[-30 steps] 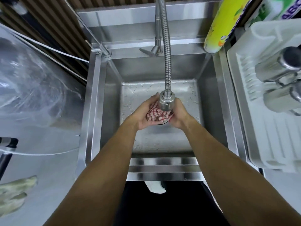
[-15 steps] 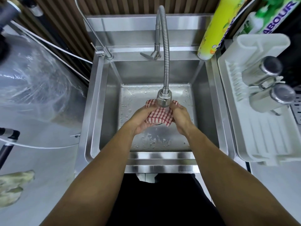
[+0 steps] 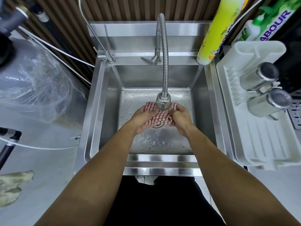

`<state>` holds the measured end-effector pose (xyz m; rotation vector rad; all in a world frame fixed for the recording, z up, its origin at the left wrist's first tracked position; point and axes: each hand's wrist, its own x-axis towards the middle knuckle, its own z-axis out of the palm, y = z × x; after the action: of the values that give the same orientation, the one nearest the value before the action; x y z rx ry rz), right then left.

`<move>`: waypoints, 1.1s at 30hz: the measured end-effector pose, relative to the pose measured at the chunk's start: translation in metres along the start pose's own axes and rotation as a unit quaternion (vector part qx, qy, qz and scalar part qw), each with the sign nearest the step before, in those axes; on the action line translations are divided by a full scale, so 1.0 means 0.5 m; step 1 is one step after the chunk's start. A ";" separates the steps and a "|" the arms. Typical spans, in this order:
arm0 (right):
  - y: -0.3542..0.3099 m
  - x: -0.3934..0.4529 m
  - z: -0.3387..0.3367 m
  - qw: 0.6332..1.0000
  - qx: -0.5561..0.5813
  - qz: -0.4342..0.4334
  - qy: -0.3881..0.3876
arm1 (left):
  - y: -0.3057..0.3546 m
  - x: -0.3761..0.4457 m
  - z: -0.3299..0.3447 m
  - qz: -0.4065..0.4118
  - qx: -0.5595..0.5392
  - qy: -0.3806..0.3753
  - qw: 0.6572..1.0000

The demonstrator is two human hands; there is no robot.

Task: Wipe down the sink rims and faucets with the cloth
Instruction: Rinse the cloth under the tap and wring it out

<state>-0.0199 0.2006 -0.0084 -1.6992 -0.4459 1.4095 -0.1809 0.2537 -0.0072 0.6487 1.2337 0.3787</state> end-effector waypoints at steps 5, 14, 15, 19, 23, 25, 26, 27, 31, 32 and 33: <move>-0.005 0.000 0.004 0.991 -0.103 -0.060 0.058 | -0.004 0.005 0.044 0.089 0.169 0.104 0.976; -0.002 0.013 -0.030 0.982 0.111 0.100 -0.120 | -0.002 -0.004 0.035 0.024 0.077 0.044 0.996; 0.000 0.014 -0.036 0.983 0.102 0.095 -0.116 | -0.004 -0.001 0.028 0.019 0.076 0.051 0.996; 0.001 0.014 -0.055 0.986 -0.067 0.048 -0.145 | -0.002 0.011 0.014 0.026 0.199 0.095 0.975; -0.004 0.009 -0.044 0.963 -0.199 0.018 -0.182 | 0.017 0.014 0.013 -0.033 0.122 0.040 0.991; 0.000 0.012 -0.032 0.955 -0.268 -0.028 -0.126 | 0.023 0.017 0.009 -0.062 0.110 -0.005 0.992; 0.002 0.014 -0.027 0.940 -0.320 -0.063 -0.105 | 0.026 0.019 0.006 -0.069 0.109 -0.026 0.991; 0.003 0.015 -0.023 0.919 -0.370 -0.096 -0.096 | 0.031 0.018 0.004 -0.074 0.107 -0.045 0.990; -0.018 0.012 -0.018 0.922 -0.353 -0.109 -0.114 | 0.065 0.005 -0.009 -0.082 0.127 -0.102 0.983; -0.023 0.013 -0.020 0.937 -0.320 -0.098 -0.103 | 0.073 0.001 -0.015 -0.080 0.166 -0.114 0.976; -0.026 0.014 -0.023 0.952 -0.280 -0.087 -0.090 | 0.078 0.000 -0.023 -0.072 0.216 -0.119 0.967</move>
<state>-0.0040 0.2085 -0.0025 -1.9107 -1.1606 1.3919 -0.1888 0.2863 0.0154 0.9411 1.1303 -0.0949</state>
